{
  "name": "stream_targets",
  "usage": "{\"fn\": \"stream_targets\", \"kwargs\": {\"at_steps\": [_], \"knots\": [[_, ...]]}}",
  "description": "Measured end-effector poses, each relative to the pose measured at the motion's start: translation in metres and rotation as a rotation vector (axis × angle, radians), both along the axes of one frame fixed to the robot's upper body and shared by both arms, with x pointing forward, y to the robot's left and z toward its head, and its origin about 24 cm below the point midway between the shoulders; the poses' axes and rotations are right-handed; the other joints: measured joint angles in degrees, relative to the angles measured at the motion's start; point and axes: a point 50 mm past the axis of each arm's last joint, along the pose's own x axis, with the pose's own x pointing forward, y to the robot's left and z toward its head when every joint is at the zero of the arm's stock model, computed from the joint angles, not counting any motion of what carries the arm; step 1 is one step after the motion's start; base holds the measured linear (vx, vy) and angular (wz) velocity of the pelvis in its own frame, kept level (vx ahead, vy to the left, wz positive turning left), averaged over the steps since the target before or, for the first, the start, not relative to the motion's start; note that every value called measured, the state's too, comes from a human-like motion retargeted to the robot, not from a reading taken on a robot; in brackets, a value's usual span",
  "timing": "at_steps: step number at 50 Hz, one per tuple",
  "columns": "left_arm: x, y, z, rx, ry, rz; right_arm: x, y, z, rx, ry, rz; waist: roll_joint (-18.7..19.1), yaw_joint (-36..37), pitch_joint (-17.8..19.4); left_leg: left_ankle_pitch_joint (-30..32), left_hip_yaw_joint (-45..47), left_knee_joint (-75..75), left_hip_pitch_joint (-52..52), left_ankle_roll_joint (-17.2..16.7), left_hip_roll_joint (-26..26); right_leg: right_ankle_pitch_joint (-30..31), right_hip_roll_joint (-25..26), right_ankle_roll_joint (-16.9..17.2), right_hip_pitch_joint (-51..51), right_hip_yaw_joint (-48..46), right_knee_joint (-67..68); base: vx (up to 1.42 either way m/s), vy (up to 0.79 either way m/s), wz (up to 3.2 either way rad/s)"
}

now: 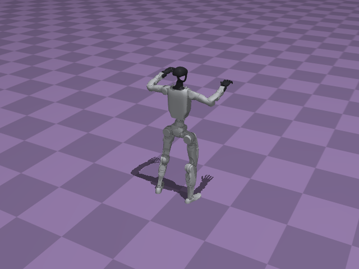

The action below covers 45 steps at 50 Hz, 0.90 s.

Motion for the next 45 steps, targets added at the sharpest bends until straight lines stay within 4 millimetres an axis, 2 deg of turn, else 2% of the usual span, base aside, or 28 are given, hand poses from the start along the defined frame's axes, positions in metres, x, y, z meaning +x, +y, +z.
{"fn": "stream_targets", "kwargs": {"at_steps": [45], "knots": [[0.0022, -0.0015, -0.0004, -0.002, 0.002, -0.008, -0.0002, 0.0014, 0.0028, -0.006, -0.004, 0.005, -0.2, 0.4, 0.0, 0.3, 0.1, -0.1, -0.2, 0.0, 0.1, 0.3, 0.1, 0.1, -0.4, 0.2, 0.0, 0.0, 0.0, 0.0]]}}
